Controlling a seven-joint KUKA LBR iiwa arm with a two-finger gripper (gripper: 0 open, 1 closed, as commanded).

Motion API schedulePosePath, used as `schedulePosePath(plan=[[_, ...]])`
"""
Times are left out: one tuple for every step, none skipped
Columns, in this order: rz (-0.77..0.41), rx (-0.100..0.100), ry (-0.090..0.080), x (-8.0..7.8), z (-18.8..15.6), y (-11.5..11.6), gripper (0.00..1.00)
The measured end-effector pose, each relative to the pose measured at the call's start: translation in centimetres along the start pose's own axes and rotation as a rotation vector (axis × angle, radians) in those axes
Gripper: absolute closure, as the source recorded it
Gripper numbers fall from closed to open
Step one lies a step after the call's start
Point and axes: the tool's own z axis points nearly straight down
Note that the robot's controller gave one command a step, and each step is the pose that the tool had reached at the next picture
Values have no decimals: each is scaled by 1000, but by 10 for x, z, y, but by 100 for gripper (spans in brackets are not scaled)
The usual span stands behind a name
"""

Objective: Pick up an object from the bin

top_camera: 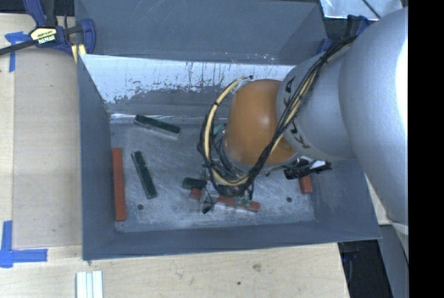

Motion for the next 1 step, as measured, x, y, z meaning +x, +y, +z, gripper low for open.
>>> schedulePosePath(plan=[[35,-3,-13,8,-149,3,100]])
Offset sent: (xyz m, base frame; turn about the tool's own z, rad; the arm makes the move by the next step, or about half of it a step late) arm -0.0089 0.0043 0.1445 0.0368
